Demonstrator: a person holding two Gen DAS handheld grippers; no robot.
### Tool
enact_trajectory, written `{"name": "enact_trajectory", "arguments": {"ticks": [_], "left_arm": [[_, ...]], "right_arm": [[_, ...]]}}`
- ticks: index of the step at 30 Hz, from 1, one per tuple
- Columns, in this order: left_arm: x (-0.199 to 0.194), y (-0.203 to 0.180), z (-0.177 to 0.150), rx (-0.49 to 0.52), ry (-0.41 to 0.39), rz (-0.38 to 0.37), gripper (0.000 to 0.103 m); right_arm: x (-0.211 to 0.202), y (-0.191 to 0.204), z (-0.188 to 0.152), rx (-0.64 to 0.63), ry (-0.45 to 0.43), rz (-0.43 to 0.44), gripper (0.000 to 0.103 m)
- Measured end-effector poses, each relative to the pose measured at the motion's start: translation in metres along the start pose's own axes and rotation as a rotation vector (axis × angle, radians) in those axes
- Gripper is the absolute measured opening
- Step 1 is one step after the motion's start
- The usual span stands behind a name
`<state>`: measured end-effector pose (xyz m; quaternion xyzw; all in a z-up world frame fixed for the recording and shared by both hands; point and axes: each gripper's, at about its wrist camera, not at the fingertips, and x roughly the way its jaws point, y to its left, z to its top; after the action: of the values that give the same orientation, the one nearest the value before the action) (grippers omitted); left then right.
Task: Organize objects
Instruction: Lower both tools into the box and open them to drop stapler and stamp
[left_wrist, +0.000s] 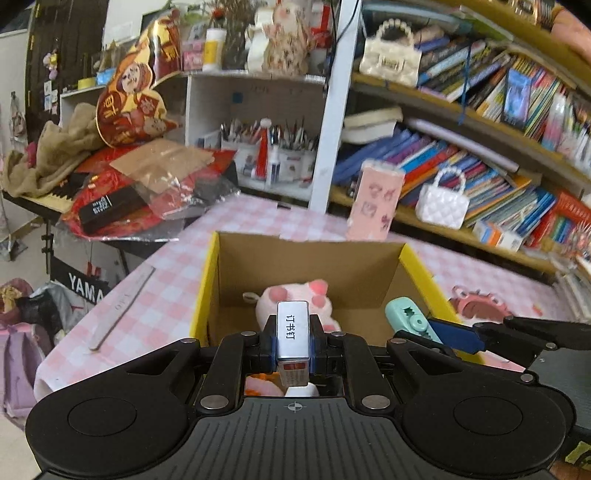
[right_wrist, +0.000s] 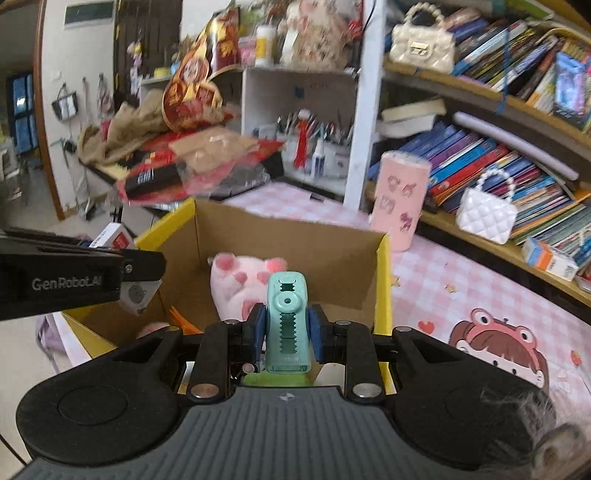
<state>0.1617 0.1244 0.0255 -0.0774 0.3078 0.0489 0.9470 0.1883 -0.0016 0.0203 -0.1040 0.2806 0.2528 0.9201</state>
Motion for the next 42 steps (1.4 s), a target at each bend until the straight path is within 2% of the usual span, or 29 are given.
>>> {"name": "enact_trajectory", "arguments": {"ticks": [6, 10, 14, 23, 26, 29, 33, 39, 42], "left_arm": [[0.028, -0.001, -0.004, 0.004, 0.068, 0.030, 0.013], [0.040, 0.001, -0.006, -0.010, 0.102, 0.038, 0.013], [0.049, 0.000, -0.009, -0.013, 0.123, 0.036, 0.013], [0.054, -0.001, -0.016, -0.008, 0.155, 0.005, 0.014], [0.044, -0.001, -0.016, -0.002, 0.131, -0.007, 0.019], [0.032, -0.002, -0.014, 0.005, 0.097, -0.012, 0.030], [0.009, -0.002, -0.011, 0.008, 0.036, -0.022, 0.060], [-0.033, -0.006, -0.011, 0.025, -0.072, -0.032, 0.085], [-0.049, -0.008, -0.017, 0.037, -0.102, -0.036, 0.090]], "right_arm": [[0.037, -0.001, -0.003, -0.036, 0.098, 0.009, 0.024], [0.051, 0.000, -0.004, -0.069, 0.149, -0.002, 0.024], [0.061, -0.002, -0.007, -0.073, 0.197, 0.024, 0.024], [0.061, -0.004, -0.008, -0.044, 0.197, 0.042, 0.024], [0.053, -0.004, -0.008, -0.014, 0.183, 0.040, 0.025], [0.039, 0.001, -0.007, -0.009, 0.147, 0.026, 0.034], [0.016, 0.007, -0.005, -0.003, 0.086, 0.000, 0.036], [-0.025, 0.010, -0.006, 0.051, -0.009, -0.070, 0.043], [-0.045, 0.012, -0.012, 0.086, -0.037, -0.117, 0.045]]}}
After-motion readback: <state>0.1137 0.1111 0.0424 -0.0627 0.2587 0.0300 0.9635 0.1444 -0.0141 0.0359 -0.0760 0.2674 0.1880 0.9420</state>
